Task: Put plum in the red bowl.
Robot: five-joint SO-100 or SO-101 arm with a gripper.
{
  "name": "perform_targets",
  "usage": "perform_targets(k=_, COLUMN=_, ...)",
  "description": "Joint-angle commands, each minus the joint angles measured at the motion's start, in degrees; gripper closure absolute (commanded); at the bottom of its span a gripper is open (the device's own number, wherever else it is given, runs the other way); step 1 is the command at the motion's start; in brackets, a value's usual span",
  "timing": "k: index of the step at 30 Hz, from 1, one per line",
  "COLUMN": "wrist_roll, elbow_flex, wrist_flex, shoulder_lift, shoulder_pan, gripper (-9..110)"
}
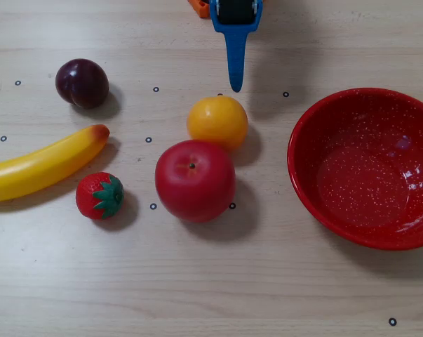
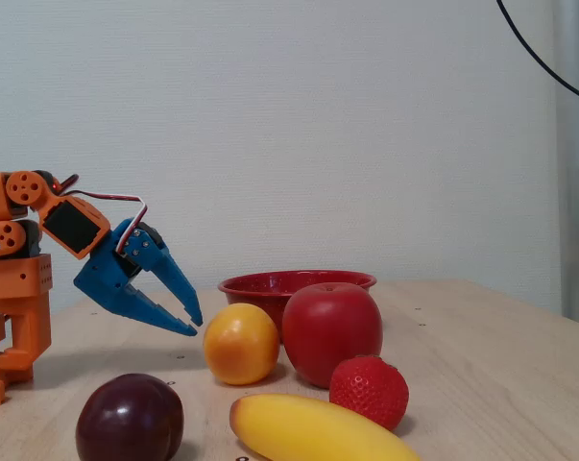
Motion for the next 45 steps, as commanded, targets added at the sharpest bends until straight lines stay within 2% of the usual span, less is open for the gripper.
perform_targets(k=1, wrist_roll=4.0, elbow_flex=-1.9, wrist_flex=-2.5, shoulder_lift=-3.3, shoulder_pan=0.0, gripper=101)
perform_targets(k=7, wrist_roll=10.1, elbow_flex=-13.6, wrist_flex=3.0, shoulder_lift=-12.8, shoulder_pan=-3.3, gripper=101)
perform_targets(k=16, wrist_roll=12.9, elbow_flex=-41.7, wrist_flex=26.3, shoulder_lift=-31.6, shoulder_pan=-11.8, gripper=101)
perform_targets(k=21, wrist_roll=20.0, elbow_flex=-55.6, wrist_flex=35.9, shoulder_lift=-46.3, shoulder_pan=-18.3, gripper=101)
perform_targets(k=29, wrist_roll=25.5, elbow_flex=-69.4, wrist_flex=35.8, shoulder_lift=-61.9, shoulder_pan=-29.6, gripper=101)
perform_targets(k=38, wrist_roll=34.5, elbow_flex=-79.1, wrist_flex=35.9, shoulder_lift=-72.3, shoulder_pan=-42.4, gripper=88)
perform_targets(k=45, wrist_roll=41.3, elbow_flex=-90.6, wrist_flex=43.0, shoulder_lift=-81.7, shoulder_pan=-51.2, gripper=74)
